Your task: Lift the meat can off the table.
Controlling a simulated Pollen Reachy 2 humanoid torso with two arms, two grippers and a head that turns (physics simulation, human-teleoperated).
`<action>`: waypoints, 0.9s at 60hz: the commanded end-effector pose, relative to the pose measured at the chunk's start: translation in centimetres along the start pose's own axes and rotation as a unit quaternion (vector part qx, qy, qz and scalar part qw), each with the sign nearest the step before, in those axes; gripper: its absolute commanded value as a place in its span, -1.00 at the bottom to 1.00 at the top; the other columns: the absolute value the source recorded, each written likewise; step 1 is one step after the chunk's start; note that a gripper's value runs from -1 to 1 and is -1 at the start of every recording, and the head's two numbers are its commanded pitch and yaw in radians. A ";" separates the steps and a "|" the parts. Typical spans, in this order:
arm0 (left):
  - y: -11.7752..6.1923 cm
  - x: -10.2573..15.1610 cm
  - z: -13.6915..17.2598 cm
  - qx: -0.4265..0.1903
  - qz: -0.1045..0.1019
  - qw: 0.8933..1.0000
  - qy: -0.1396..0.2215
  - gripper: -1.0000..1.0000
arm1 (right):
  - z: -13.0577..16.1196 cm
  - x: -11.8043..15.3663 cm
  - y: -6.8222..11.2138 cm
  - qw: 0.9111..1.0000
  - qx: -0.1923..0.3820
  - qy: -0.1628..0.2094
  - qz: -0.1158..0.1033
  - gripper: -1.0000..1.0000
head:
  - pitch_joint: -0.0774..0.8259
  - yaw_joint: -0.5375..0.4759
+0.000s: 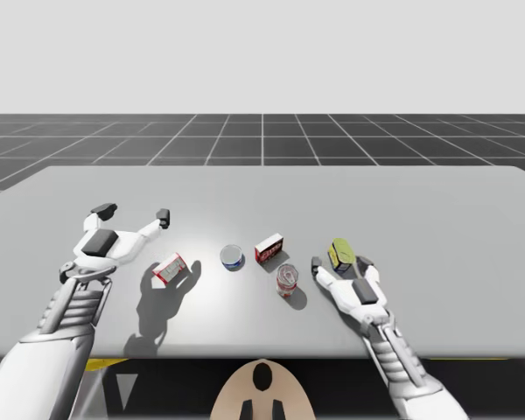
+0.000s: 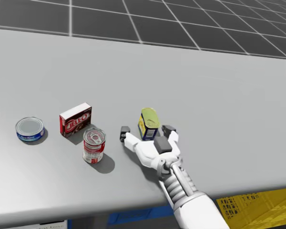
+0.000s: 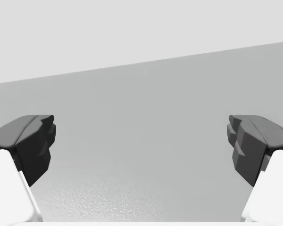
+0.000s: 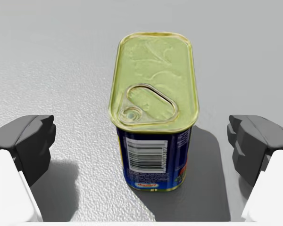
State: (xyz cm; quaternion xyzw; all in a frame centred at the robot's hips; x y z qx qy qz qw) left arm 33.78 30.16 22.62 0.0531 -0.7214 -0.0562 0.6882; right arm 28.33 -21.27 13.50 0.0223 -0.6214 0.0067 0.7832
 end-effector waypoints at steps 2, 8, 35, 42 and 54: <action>-0.1 0.0 0.0 0.000 -0.002 1.000 0.000 -1.00 | -1.8 0.4 1.6 0.999 0.002 0.006 -0.045 -1.00 | 0.54 -0.57; -0.1 0.0 0.0 0.000 -0.002 1.000 0.000 -1.00 | -2.6 0.7 1.3 0.999 0.010 0.009 -0.049 -1.00 | 0.54 -0.57; -0.2 0.0 0.1 0.002 -0.003 1.000 0.000 -1.00 | -1.9 -0.4 1.3 0.998 0.023 0.012 -0.055 1.00 | 0.26 -0.56; -0.2 0.0 0.1 0.004 -0.001 1.000 0.001 -1.00 | -2.0 -0.6 1.3 0.998 0.023 0.015 -0.054 1.00 | 0.05 -0.56; 0.1 0.2 0.1 0.008 0.003 1.000 0.000 -1.00 | -1.4 0.2 1.7 0.998 0.029 0.009 -0.059 1.00 | -0.15 -0.58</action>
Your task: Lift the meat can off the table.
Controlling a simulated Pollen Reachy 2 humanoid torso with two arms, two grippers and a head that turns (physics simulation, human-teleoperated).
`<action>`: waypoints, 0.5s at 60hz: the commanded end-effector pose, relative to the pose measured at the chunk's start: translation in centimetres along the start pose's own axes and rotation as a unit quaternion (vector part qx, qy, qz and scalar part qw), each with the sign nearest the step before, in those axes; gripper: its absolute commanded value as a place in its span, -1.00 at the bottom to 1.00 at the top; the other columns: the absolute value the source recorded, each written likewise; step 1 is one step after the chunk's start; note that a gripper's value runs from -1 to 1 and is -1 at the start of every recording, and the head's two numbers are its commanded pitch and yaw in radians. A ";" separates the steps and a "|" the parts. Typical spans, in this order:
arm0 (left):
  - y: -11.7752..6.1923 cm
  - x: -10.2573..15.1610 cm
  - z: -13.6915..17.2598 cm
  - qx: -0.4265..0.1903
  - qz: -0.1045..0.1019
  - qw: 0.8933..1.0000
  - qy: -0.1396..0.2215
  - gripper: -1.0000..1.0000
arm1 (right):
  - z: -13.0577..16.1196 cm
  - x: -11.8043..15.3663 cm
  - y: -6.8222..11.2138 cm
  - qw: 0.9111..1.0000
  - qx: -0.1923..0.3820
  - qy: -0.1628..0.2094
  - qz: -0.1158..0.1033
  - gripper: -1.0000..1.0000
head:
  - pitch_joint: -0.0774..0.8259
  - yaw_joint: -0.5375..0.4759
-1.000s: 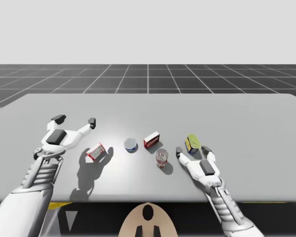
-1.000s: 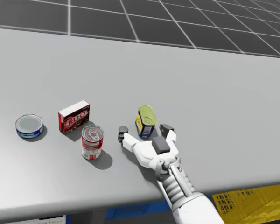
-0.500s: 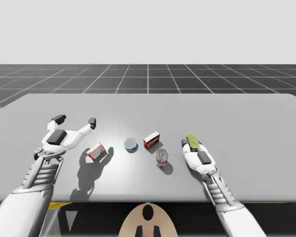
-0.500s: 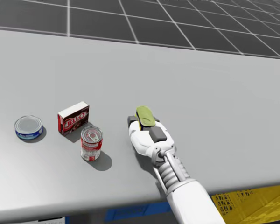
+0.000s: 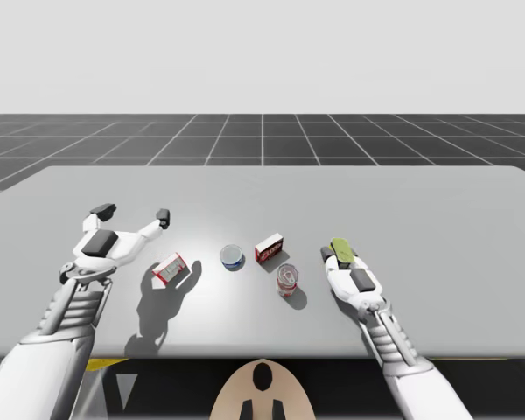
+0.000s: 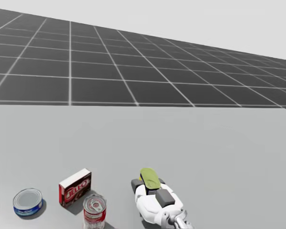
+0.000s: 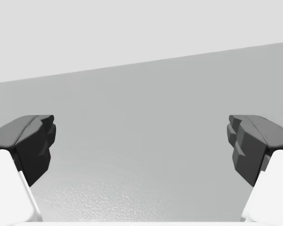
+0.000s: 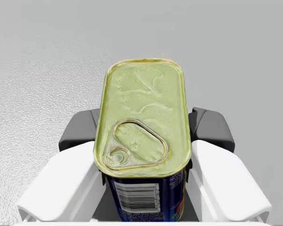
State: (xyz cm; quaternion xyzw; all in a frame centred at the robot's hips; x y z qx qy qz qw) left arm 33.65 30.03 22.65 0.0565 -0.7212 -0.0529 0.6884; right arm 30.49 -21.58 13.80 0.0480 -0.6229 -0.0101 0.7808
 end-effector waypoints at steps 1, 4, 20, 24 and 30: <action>0.2 0.1 0.0 0.004 0.003 1.000 0.000 -1.00 | 0.7 -0.6 2.1 0.999 0.019 0.011 -0.030 1.00 | -0.15 -0.58; 0.3 0.2 0.0 0.005 0.005 1.000 0.000 -1.00 | 1.0 0.1 2.3 0.999 0.022 0.004 -0.029 1.00 | -0.16 -0.58; 0.4 0.2 0.0 0.007 0.005 1.000 0.000 -1.00 | 3.9 7.8 3.9 0.997 0.055 -0.059 -0.017 1.00 | -0.15 -0.60; 0.4 0.2 0.0 0.007 0.005 1.000 -0.001 -1.00 | 4.8 9.8 4.1 0.995 0.059 -0.081 -0.012 1.00 | -0.16 -0.60; 0.5 0.2 0.0 0.008 0.004 1.000 -0.001 -1.00 | 6.7 13.5 4.3 0.990 0.064 -0.127 -0.002 1.00 | -0.17 -0.59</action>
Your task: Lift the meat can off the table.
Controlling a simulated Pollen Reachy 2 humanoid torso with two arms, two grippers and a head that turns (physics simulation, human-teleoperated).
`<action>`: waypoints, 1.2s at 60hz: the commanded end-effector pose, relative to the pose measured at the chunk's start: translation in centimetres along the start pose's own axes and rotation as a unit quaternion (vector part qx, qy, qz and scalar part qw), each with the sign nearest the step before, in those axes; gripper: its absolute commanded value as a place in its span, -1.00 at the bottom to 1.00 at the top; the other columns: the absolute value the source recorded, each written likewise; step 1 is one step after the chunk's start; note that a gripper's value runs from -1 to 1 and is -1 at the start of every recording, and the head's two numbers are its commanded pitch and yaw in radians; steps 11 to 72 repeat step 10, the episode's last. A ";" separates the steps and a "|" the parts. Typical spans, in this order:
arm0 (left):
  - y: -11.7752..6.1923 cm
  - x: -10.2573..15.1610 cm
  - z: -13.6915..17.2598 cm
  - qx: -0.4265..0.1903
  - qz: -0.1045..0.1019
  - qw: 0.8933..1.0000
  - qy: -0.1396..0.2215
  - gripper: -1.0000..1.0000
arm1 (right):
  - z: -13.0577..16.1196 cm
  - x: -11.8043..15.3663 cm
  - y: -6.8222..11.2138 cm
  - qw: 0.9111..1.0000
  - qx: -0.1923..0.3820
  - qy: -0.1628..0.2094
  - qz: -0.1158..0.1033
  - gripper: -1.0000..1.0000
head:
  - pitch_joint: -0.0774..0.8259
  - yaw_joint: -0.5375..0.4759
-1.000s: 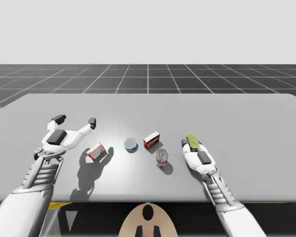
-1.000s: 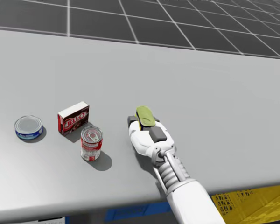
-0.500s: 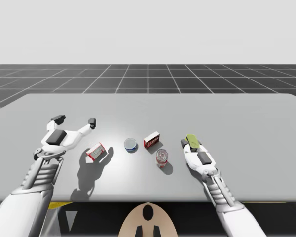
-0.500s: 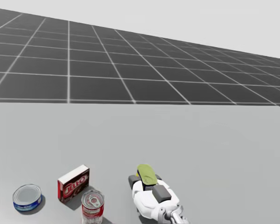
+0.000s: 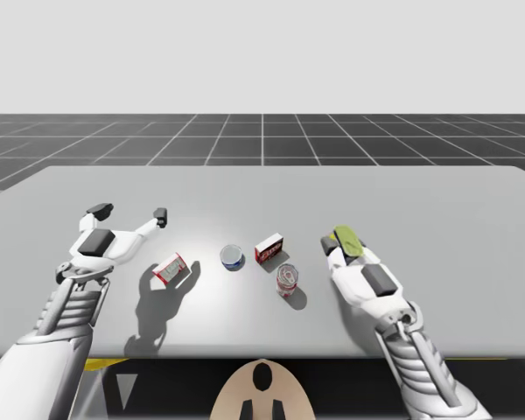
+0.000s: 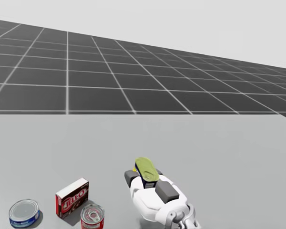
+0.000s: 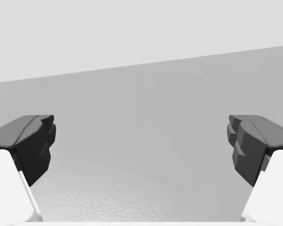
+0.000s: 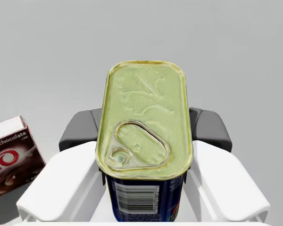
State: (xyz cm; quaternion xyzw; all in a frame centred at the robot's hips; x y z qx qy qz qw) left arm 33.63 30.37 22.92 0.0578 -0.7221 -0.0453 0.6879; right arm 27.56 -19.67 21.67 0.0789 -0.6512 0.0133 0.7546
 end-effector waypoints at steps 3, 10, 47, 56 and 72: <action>0.1 0.0 0.0 0.002 0.001 1.000 0.000 -1.00 | 2.6 8.9 2.0 0.993 0.028 -0.115 0.007 1.00 | -0.17 -0.59; 0.1 -0.1 -0.1 0.004 -0.001 1.000 0.002 -1.00 | 4.6 13.4 2.5 0.983 0.032 -0.176 0.033 1.00 | -0.18 -0.59; 0.1 -0.1 -0.1 0.004 -0.001 1.000 0.002 -1.00 | 4.6 13.4 2.5 0.983 0.032 -0.176 0.033 1.00 | -0.18 -0.59; 0.1 -0.1 -0.1 0.004 -0.001 1.000 0.002 -1.00 | 4.6 13.4 2.5 0.983 0.032 -0.176 0.033 1.00 | -0.18 -0.59; 0.1 -0.1 -0.1 0.004 -0.001 1.000 0.002 -1.00 | 4.6 13.4 2.5 0.983 0.032 -0.176 0.033 1.00 | -0.18 -0.59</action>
